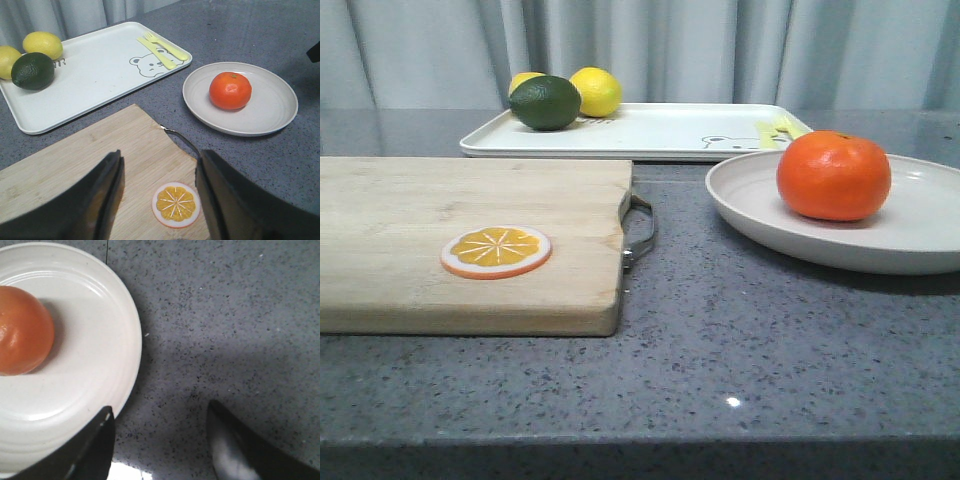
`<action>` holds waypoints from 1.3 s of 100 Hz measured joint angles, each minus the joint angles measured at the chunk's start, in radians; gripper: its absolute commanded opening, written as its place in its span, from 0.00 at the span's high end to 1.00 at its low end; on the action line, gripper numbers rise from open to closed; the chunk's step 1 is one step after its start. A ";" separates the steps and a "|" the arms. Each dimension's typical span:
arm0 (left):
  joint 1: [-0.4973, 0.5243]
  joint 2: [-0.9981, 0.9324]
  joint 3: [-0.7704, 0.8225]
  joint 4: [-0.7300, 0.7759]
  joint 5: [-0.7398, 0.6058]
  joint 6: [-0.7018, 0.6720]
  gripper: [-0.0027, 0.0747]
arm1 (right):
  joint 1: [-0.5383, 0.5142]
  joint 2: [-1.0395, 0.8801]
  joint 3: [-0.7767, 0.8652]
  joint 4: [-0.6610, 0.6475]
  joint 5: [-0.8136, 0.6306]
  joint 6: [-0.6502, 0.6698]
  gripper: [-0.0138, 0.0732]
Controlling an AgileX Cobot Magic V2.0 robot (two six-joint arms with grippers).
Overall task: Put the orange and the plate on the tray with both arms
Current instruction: 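Grip the rim of the white plate with the right gripper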
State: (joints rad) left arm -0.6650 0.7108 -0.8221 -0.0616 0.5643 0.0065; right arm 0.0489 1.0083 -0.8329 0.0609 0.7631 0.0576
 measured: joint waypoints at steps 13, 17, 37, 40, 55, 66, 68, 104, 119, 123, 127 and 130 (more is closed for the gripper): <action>0.000 0.000 0.000 0.000 0.000 0.000 0.55 | 0.006 0.096 -0.059 0.019 0.036 -0.006 0.35; 0.000 0.000 0.000 0.000 0.000 0.000 0.55 | 0.014 0.124 -0.075 0.019 0.043 -0.006 0.35; 0.000 0.000 0.000 0.001 0.000 0.000 0.56 | 0.035 0.247 -0.129 0.026 0.068 -0.008 0.35; 0.000 0.000 0.000 0.001 0.000 0.000 0.56 | 0.035 0.264 -0.136 0.026 0.068 -0.008 0.35; 0.000 0.000 0.000 0.001 0.000 0.000 0.56 | 0.035 0.335 -0.146 0.028 0.069 -0.008 0.35; 0.000 0.000 0.000 0.001 0.000 0.000 0.56 | 0.035 0.365 -0.148 0.034 0.069 -0.008 0.37; 0.000 0.000 0.000 0.001 0.000 0.000 0.56 | 0.035 0.368 -0.148 0.036 0.069 -0.008 0.38; 0.000 0.000 0.000 0.001 0.000 0.000 0.56 | 0.035 0.398 -0.148 0.047 0.069 -0.010 0.74; 0.000 0.000 0.000 0.001 0.000 0.000 0.56 | 0.035 0.398 -0.151 0.053 0.066 -0.002 0.83; 0.000 0.000 0.000 0.001 0.000 0.000 0.56 | 0.035 0.398 -0.151 0.056 0.066 0.002 0.86; 0.000 0.000 0.000 0.001 0.000 0.000 0.56 | 0.035 0.398 -0.151 0.056 0.066 0.002 0.88; 0.000 0.000 0.000 0.001 0.000 0.000 0.56 | 0.035 0.398 -0.151 0.056 0.066 0.002 0.89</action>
State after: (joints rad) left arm -0.6650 0.7108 -0.8221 -0.0602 0.5643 0.0065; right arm 0.0839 1.4064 -0.9839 0.1164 0.8295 0.0600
